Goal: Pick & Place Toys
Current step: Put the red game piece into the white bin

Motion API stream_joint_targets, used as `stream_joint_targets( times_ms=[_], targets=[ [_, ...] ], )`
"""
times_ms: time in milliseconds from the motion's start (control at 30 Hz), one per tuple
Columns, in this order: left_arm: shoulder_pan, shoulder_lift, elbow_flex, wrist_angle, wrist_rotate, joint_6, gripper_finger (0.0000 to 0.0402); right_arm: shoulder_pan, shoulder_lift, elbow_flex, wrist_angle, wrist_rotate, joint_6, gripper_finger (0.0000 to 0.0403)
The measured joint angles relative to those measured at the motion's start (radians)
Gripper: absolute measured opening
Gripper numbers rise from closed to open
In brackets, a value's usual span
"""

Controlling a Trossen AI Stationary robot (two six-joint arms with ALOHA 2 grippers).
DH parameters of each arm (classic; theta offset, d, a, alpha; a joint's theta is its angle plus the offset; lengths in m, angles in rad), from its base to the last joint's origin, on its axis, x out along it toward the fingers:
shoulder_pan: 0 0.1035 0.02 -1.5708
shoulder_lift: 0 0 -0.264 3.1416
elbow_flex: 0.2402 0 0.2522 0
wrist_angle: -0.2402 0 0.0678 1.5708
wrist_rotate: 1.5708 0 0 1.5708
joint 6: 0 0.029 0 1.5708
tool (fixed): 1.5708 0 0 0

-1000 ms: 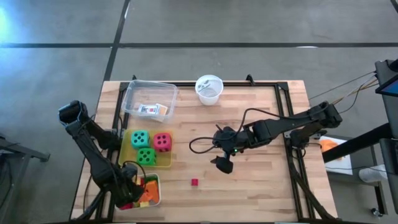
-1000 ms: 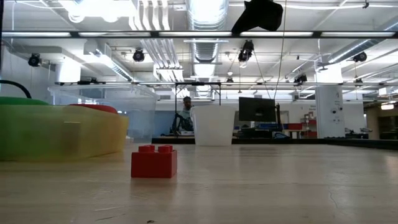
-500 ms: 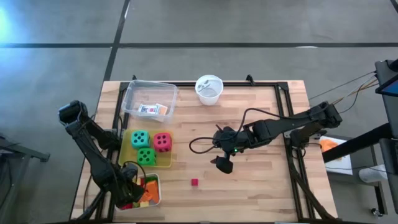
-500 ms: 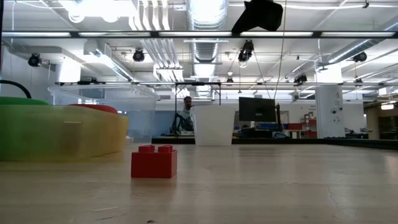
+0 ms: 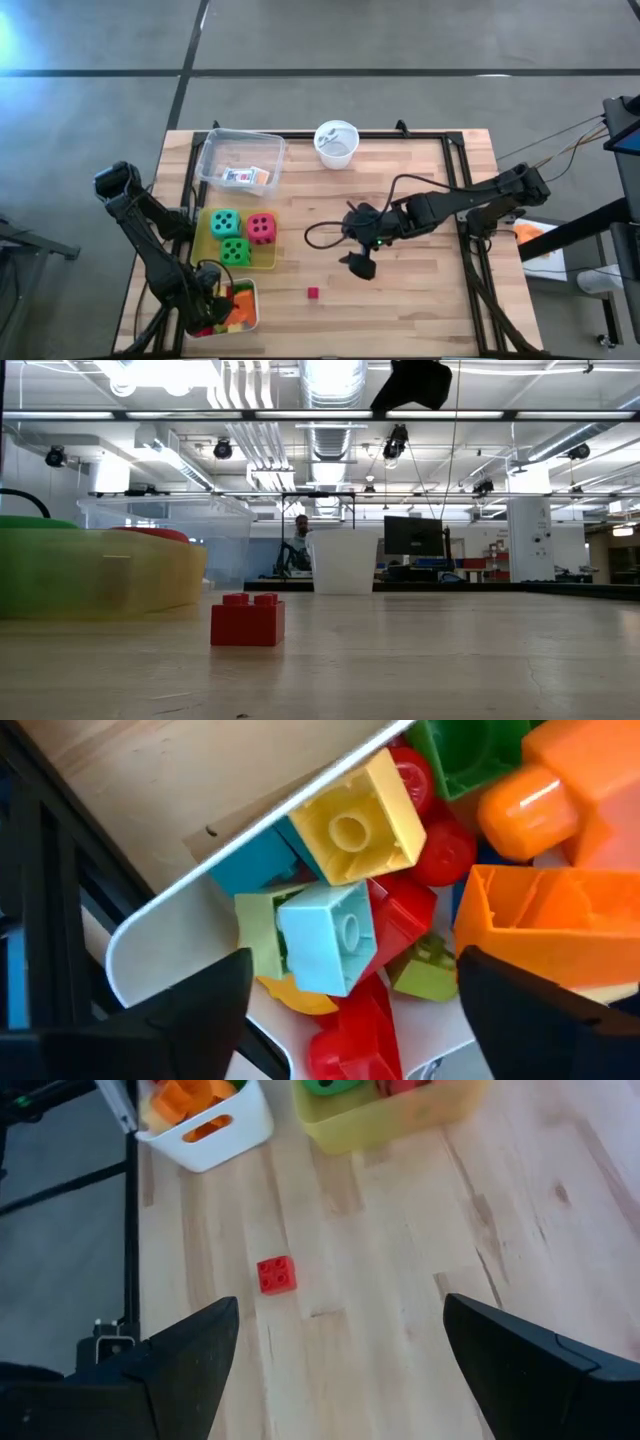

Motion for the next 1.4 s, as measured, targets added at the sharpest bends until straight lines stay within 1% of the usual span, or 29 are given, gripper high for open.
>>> stream_joint_targets(
  times_ms=[100,167,300,400,533,667,800,867,1100,1233,1400],
  targets=[
    [0.001,-0.004,0.002,0.028,0.000,0.000,0.0358,0.015,0.005,-0.010,0.044,0.000,-0.066,0.0348],
    [0.001,-0.012,0.002,0.058,0.000,0.000,0.0368,0.030,0.010,-0.022,0.090,-0.001,-0.115,0.0348],
    [0.002,-0.032,0.002,0.131,0.000,-0.015,0.0372,0.061,0.054,-0.040,0.208,0.000,-0.200,0.0348],
    [0.004,-0.047,0.003,0.190,0.000,-0.051,0.0372,0.079,0.111,-0.039,0.292,0.000,-0.207,0.0348],
    [0.005,-0.053,0.016,0.224,-0.022,-0.070,0.0372,0.103,0.200,-0.038,0.339,0.015,-0.203,0.0348],
    [0.006,-0.059,0.044,0.223,-0.069,-0.070,0.0372,0.138,0.282,-0.018,0.357,0.080,-0.179,0.0348],
    [0.006,-0.065,0.071,0.204,-0.145,-0.059,0.0372,0.170,0.348,0.006,0.371,0.105,-0.172,0.0348],
    [0.006,-0.066,0.077,0.201,-0.166,-0.052,0.0372,0.180,0.386,0.021,0.364,0.105,-0.172,0.0348],
    [0.006,-0.066,0.077,0.197,-0.189,-0.052,0.0372,0.186,0.512,0.108,0.347,0.122,-0.152,0.0347],
    [0.006,-0.066,0.076,0.197,-0.196,-0.067,0.0372,0.190,0.544,0.139,0.348,0.141,-0.159,0.0347],
    [0.007,-0.066,0.076,0.197,-0.224,-0.070,0.0372,0.191,0.581,0.141,0.344,0.158,-0.159,0.0347]
  ],
)
